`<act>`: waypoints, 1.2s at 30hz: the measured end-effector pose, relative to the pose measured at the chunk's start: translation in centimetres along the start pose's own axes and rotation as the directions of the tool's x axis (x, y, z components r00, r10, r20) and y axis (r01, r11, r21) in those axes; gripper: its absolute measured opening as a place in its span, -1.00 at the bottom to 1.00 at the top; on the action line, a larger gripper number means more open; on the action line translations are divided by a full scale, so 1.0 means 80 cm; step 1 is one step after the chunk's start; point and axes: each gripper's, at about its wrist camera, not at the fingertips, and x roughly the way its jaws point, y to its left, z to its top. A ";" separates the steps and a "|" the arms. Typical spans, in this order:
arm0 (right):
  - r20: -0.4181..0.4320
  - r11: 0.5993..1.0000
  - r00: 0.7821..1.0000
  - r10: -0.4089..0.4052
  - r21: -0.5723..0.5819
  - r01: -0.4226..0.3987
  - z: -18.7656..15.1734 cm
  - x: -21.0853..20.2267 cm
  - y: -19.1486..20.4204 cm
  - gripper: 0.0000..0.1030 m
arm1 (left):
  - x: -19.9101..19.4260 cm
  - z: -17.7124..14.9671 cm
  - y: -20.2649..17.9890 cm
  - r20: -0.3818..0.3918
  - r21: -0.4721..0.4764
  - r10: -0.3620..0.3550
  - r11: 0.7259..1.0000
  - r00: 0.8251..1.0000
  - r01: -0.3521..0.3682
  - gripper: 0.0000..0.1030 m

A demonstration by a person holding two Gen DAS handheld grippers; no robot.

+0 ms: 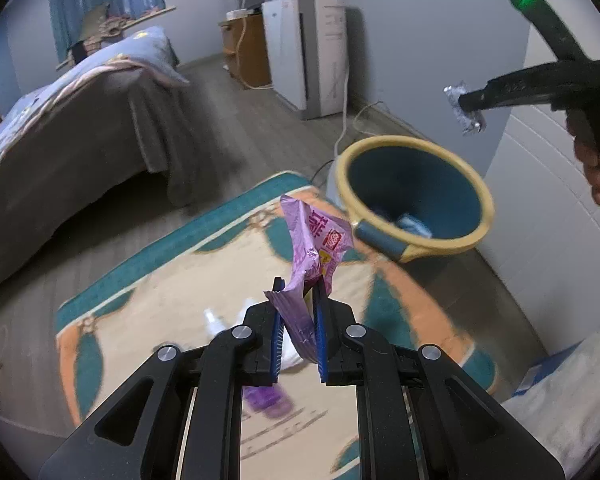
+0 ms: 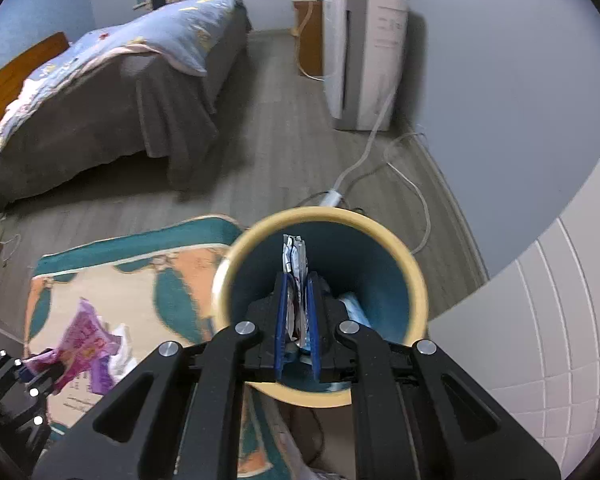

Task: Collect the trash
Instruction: 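Carry the pink wrapper and blister pack over the bin with both grippers, then open both grippers over the bin to drop the wrapper and blister pack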

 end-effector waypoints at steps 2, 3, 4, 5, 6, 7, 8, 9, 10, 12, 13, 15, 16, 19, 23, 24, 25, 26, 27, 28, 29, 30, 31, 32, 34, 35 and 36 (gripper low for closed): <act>-0.003 1.000 1.000 -0.028 0.000 0.028 -0.001 0.005 -0.008 -0.82 | 0.004 0.006 -0.013 0.006 0.010 -0.017 1.000 1.000 0.017 -0.72; -0.008 0.999 0.999 -0.034 0.003 0.034 -0.001 0.008 -0.012 -0.82 | 0.006 0.010 -0.021 0.009 0.016 -0.029 0.999 1.000 0.029 -0.72; -0.011 0.999 0.999 -0.034 0.007 0.034 -0.002 0.010 -0.015 -0.82 | 0.008 0.013 -0.028 0.011 0.021 -0.039 0.999 0.999 0.039 -0.72; -0.016 0.999 0.999 -0.032 0.012 0.032 -0.003 0.013 -0.018 -0.82 | 0.011 0.019 -0.037 0.013 0.028 -0.055 0.998 0.998 0.055 -0.72; -0.020 0.999 0.999 -0.032 0.015 0.032 -0.003 0.015 -0.021 -0.82 | 0.013 0.022 -0.044 0.013 0.031 -0.065 0.997 0.998 0.065 -0.72; -0.023 0.999 0.999 -0.031 0.019 0.031 -0.005 0.016 -0.023 -0.82 | 0.017 0.028 -0.052 0.013 0.037 -0.080 0.996 0.997 0.079 -0.72; -0.028 0.999 0.999 -0.029 0.025 0.030 -0.005 0.019 -0.026 -0.82 | 0.019 0.031 -0.056 0.013 0.042 -0.089 0.995 0.996 0.088 -0.72; -0.031 0.999 0.999 -0.031 0.027 0.032 -0.006 0.021 -0.028 -0.82 | 0.023 0.036 -0.063 0.013 0.049 -0.099 0.994 0.995 0.098 -0.72; -0.035 0.999 0.999 -0.034 0.031 0.035 -0.006 0.024 -0.032 -0.82 | 0.025 0.041 -0.068 0.015 0.057 -0.105 0.993 0.994 0.104 -0.72; -0.045 0.998 0.998 -0.032 0.044 0.034 -0.006 0.030 -0.039 -0.82 | 0.030 0.052 -0.081 0.019 0.077 -0.118 0.990 0.993 0.116 -0.72; -0.050 0.998 0.998 -0.035 0.049 0.038 -0.006 0.034 -0.042 -0.82 | 0.034 0.057 -0.087 0.020 0.088 -0.125 0.989 0.992 0.122 -0.72; -0.059 0.998 0.997 -0.038 0.056 0.042 -0.007 0.042 -0.046 -0.82 | 0.041 0.065 -0.097 0.017 0.109 -0.131 0.986 0.991 0.129 -0.71; -0.063 0.997 0.997 -0.039 0.060 0.043 -0.007 0.046 -0.048 -0.82 | 0.045 0.069 -0.102 0.016 0.121 -0.135 0.984 0.991 0.132 -0.71; -0.070 0.997 0.997 -0.044 0.060 0.049 -0.008 0.055 -0.052 -0.82 | 0.056 0.076 -0.109 0.006 0.130 -0.150 0.980 0.989 0.148 -0.71; -0.094 0.995 0.994 -0.054 0.080 0.061 -0.011 0.071 -0.059 -0.82 | 0.080 0.085 -0.119 -0.030 0.128 -0.171 0.977 0.985 0.173 -0.71; -0.102 0.994 0.993 -0.052 0.087 0.061 -0.012 0.075 -0.062 -0.82 | 0.088 0.088 -0.123 -0.040 0.137 -0.167 0.976 0.985 0.171 -0.71; -0.109 0.994 0.993 -0.052 0.092 0.062 -0.013 0.079 -0.064 -0.82 | 0.095 0.090 -0.124 -0.047 0.144 -0.163 0.975 0.985 0.169 -0.71; -0.117 0.993 0.992 -0.053 0.095 0.065 -0.014 0.083 -0.065 -0.82 | 0.105 0.093 -0.127 -0.057 0.153 -0.156 0.975 0.986 0.163 -0.71; -0.126 0.993 0.991 -0.055 0.095 0.067 -0.015 0.089 -0.065 -0.82 | 0.111 0.094 -0.125 -0.063 0.157 -0.153 0.974 0.986 0.161 -0.71; -0.130 0.993 0.990 -0.053 0.094 0.065 -0.017 0.090 -0.066 -0.82 | 0.117 0.097 -0.126 -0.068 0.158 -0.148 0.975 0.987 0.157 -0.71; -0.133 0.994 0.990 -0.051 0.094 0.064 -0.018 0.092 -0.065 -0.82 | 0.126 0.101 -0.127 -0.074 0.159 -0.142 0.975 0.987 0.152 -0.71; -0.135 0.994 0.990 -0.049 0.091 0.062 -0.019 0.095 -0.064 -0.82 | 0.131 0.104 -0.128 -0.075 0.160 -0.137 0.976 0.988 0.148 -0.71; -0.134 0.994 0.990 -0.052 0.087 0.064 -0.018 0.095 -0.064 -0.82 | 0.138 0.108 -0.128 -0.072 0.162 -0.129 0.977 0.989 0.139 -0.71; -0.128 0.995 0.990 -0.059 0.077 0.069 -0.018 0.096 -0.062 -0.82 | 0.143 0.110 -0.128 -0.068 0.163 -0.128 0.977 0.989 0.137 -0.69; -0.115 0.995 0.991 -0.062 0.067 0.070 -0.016 0.095 -0.062 -0.79 | 0.151 0.114 -0.127 -0.068 0.156 -0.128 0.978 0.989 0.137 -0.57; -0.110 0.995 0.992 -0.059 0.068 0.066 -0.015 0.093 -0.062 -0.78 | 0.155 0.115 -0.126 -0.072 0.149 -0.125 0.980 0.989 0.135 -0.36; -0.105 0.996 0.993 -0.055 0.070 0.063 -0.014 0.092 -0.063 -0.70 | 0.157 0.116 -0.123 -0.073 0.139 -0.120 0.982 0.990 0.129 -0.24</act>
